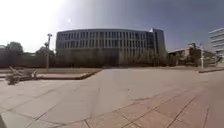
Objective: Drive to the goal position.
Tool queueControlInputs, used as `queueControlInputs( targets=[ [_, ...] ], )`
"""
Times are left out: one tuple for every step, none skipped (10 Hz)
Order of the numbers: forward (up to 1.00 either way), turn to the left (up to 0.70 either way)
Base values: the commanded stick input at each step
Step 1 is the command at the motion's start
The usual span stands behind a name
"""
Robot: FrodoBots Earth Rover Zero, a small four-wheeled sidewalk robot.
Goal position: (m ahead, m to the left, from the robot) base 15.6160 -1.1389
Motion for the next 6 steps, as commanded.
queueControlInputs(
  targets=[
    [0.7,0.0],
    [0.7,0.0],
    [0.7,0.0],
    [0.7,0.0],
    [0.7,0.0],
    [0.7,0.0]
  ],
)
